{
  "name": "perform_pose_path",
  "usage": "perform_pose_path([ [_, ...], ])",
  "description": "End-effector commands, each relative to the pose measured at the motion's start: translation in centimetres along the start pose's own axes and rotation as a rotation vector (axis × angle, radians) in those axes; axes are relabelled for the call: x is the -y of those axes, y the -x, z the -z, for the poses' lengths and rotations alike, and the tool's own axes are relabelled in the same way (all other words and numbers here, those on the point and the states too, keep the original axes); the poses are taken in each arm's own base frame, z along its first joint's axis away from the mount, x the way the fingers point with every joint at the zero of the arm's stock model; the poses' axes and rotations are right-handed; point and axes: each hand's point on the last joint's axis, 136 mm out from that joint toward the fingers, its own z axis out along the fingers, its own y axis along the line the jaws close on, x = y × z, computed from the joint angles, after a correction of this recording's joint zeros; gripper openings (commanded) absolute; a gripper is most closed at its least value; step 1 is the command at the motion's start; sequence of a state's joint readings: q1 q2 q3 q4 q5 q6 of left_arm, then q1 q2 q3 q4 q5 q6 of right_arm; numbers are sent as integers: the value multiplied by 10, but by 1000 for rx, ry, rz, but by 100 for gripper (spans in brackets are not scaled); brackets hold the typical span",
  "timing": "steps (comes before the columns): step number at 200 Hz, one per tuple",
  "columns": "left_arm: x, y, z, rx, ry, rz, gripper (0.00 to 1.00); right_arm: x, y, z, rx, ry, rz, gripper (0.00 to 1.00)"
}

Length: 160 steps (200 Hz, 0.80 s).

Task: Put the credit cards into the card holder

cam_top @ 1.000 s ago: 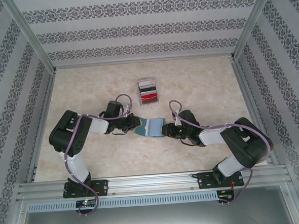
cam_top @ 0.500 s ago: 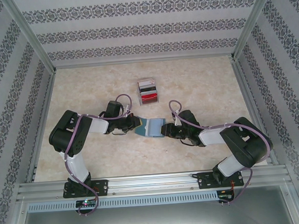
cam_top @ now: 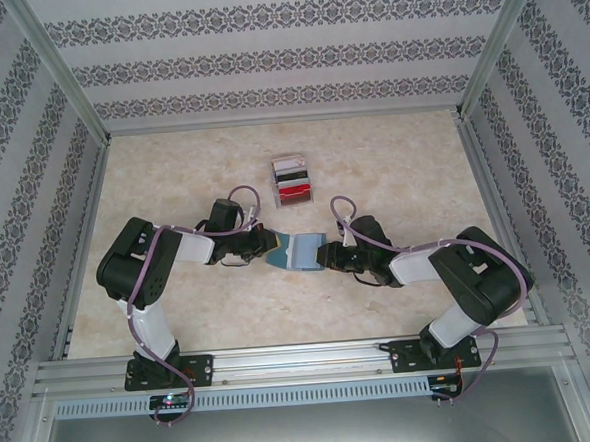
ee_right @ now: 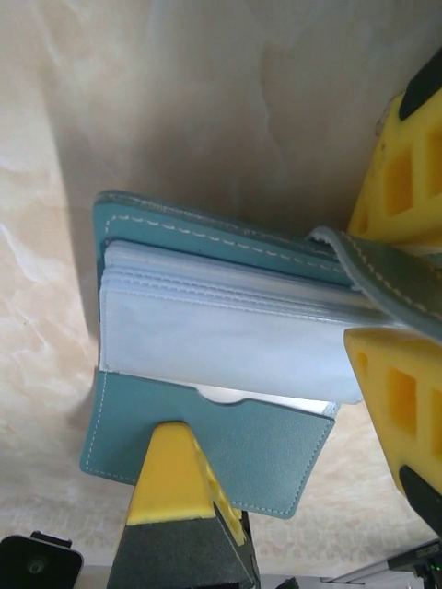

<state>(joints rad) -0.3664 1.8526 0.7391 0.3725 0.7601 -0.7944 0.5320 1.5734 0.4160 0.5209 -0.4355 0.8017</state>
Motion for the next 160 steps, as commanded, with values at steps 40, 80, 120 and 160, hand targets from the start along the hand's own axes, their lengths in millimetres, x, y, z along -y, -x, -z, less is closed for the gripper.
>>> perform_pose_path([
  [40,-52,-1,-3,35,170,62,0,11,-4,-5,-13,-39,-5,20],
  [80,-52,-1,-2,36,171,62,0,13,-5,-1,-1,-50,0,26],
  [120,-52,-1,-3,36,171,61,0,15,-7,0,-7,-56,5,24],
  [160,-53,-2,-4,35,174,64,0,16,-7,-1,-1,-61,0,34],
])
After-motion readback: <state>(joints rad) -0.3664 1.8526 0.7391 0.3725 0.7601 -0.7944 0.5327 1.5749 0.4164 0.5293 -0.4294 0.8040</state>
